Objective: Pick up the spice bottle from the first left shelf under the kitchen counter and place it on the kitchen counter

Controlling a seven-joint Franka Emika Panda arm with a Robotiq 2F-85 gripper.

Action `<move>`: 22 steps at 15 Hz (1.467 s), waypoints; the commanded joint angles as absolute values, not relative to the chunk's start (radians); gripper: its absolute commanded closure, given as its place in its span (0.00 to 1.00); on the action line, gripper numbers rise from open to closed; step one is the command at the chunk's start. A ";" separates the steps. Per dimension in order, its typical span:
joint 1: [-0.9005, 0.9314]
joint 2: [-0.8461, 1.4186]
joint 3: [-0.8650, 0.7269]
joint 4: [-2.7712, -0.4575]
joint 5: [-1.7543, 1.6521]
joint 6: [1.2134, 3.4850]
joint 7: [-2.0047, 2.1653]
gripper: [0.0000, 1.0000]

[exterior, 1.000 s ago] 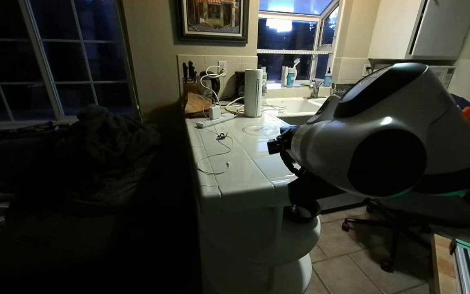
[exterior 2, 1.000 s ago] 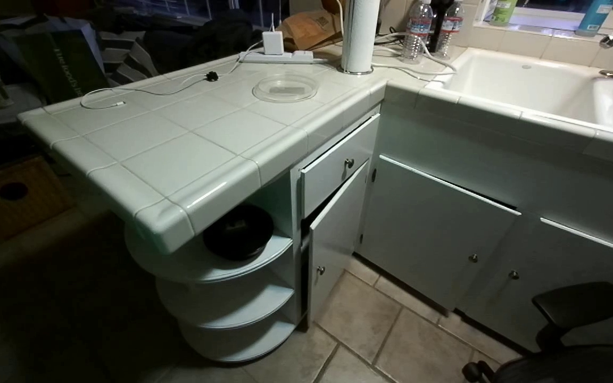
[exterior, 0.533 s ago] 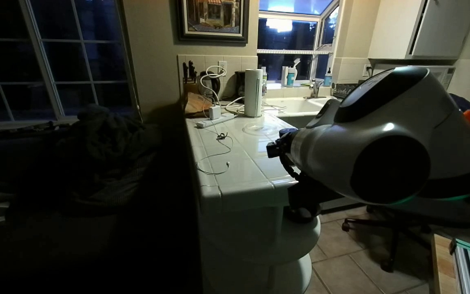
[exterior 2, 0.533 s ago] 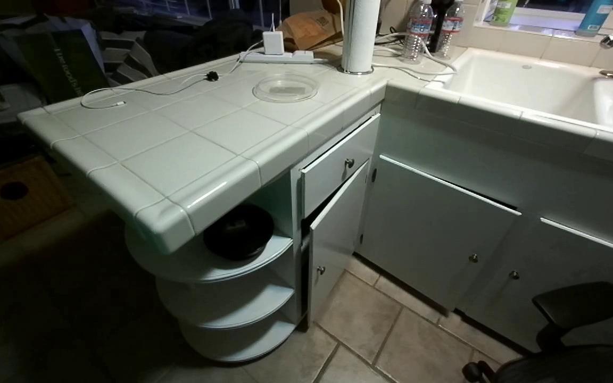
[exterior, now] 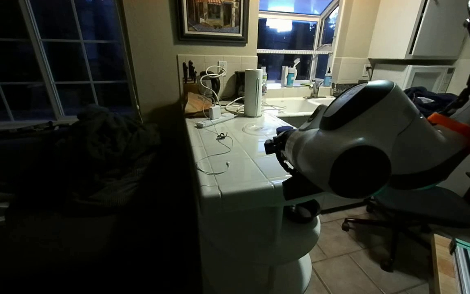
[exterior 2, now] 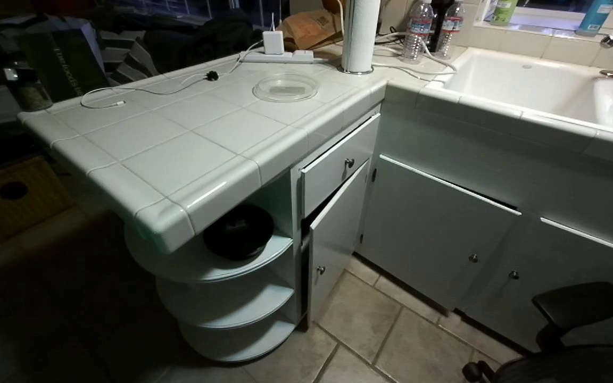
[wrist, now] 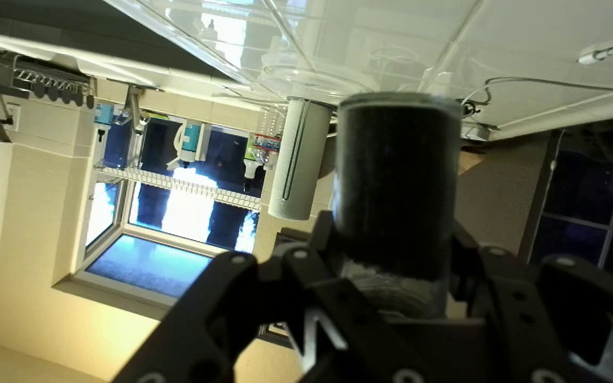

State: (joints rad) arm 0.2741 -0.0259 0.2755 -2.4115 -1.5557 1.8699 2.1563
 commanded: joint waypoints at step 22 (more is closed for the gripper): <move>0.171 0.179 0.214 -2.434 -1.958 1.945 2.600 0.31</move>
